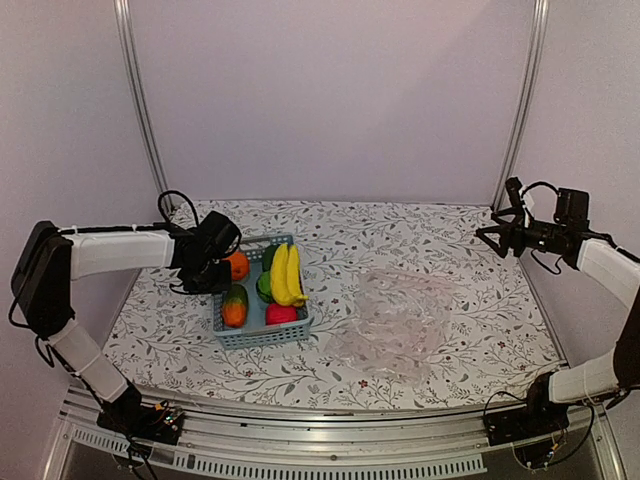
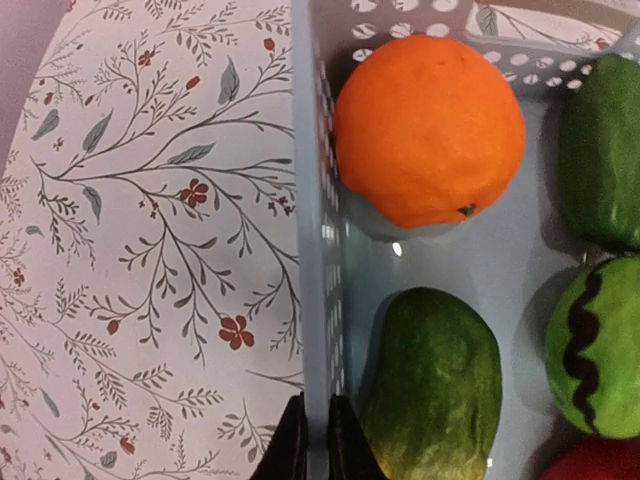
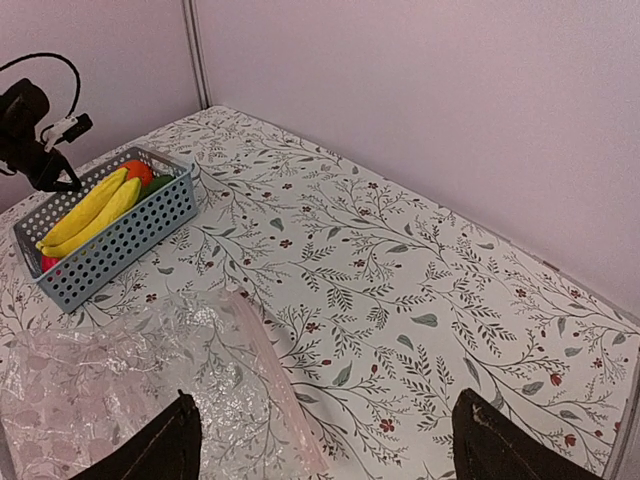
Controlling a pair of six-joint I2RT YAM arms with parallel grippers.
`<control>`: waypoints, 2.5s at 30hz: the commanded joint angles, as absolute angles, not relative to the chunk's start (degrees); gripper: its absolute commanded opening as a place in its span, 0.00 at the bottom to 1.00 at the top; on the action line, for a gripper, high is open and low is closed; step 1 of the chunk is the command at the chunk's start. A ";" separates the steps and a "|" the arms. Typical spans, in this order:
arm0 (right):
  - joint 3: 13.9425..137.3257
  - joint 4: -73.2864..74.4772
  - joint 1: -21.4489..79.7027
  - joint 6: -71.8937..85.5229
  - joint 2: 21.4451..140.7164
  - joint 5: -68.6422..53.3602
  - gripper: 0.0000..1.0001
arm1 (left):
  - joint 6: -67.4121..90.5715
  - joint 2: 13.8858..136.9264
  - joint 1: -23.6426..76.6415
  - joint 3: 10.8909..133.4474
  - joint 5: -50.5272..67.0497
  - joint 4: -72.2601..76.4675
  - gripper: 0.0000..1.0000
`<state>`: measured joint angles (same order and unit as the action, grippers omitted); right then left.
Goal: Place the food in the zip-top bag and seal the zipper
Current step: Adjust the bin at the corner of the board, then adjust the zipper food storage bag at the center of the board.
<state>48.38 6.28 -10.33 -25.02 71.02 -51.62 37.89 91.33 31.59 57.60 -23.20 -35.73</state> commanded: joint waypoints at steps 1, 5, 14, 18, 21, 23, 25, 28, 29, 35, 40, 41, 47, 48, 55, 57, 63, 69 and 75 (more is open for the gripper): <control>50.26 7.98 -10.60 -25.89 72.48 -51.97 0.85 | 34.65 95.72 29.85 60.10 -21.27 -33.31 0.02; 50.10 8.13 -10.61 -26.62 73.43 -51.54 0.84 | 31.40 99.56 29.31 64.24 -21.90 -31.97 0.00; 56.23 13.80 -5.17 -26.59 84.34 -49.16 0.70 | 27.97 105.82 28.90 71.86 -13.74 -27.78 0.00; 67.10 26.00 2.73 -30.33 95.51 -45.32 0.61 | 26.12 107.81 28.83 76.88 -15.10 -30.89 0.33; 75.46 34.23 6.42 -30.99 104.56 -44.63 0.59 | 25.39 104.68 28.94 77.35 -16.55 -31.99 0.52; 79.42 37.97 7.67 -32.02 108.70 -42.90 0.61 | 24.55 101.21 28.96 77.83 -16.58 -32.91 0.59; 82.15 39.85 7.99 -32.78 112.07 -41.11 0.63 | 23.00 98.47 29.28 78.92 -15.23 -33.65 0.66; 86.07 43.47 8.03 -34.38 116.44 -39.33 0.66 | 18.59 95.58 30.47 79.67 -13.94 -32.39 0.69; 87.78 44.84 8.00 -35.29 117.55 -39.48 0.66 | 16.90 94.84 30.89 78.96 -13.88 -30.91 0.69; 92.90 50.86 8.02 -37.29 124.71 -41.66 0.69 | 13.58 92.36 31.34 72.01 -10.22 -22.58 0.68; 94.30 55.16 8.01 -39.73 127.34 -44.43 0.67 | 12.31 91.81 31.29 69.36 -6.70 -20.86 0.66; 94.57 56.20 8.00 -40.37 127.68 -45.13 0.66 | 11.94 91.70 31.29 69.15 -6.98 -20.83 0.66; 95.36 59.92 8.09 -43.63 129.26 -48.81 0.52 | 11.36 90.97 31.31 68.94 -7.32 -20.64 0.65; 95.50 60.71 8.09 -44.06 129.41 -49.34 0.48 | 11.40 90.95 31.31 68.91 -7.16 -20.60 0.65; 96.07 64.48 8.11 -47.29 128.96 -52.01 0.06 | 11.45 91.45 31.29 68.84 -6.97 -20.58 0.64; 96.22 64.93 8.04 -47.30 127.12 -51.52 0.00 | 11.47 91.49 31.35 68.82 -7.14 -20.52 0.64; 99.87 65.50 6.78 -45.03 115.74 -47.24 0.00 | 11.34 91.29 31.29 68.82 -7.25 -20.48 0.64; 106.77 59.48 6.32 -39.55 103.04 -34.51 0.00 | 11.41 90.13 31.29 68.48 -7.75 -20.10 0.64; 100.40 46.91 13.63 -41.04 88.12 -17.04 0.00 | 11.32 90.04 31.31 68.38 -7.91 -19.97 0.64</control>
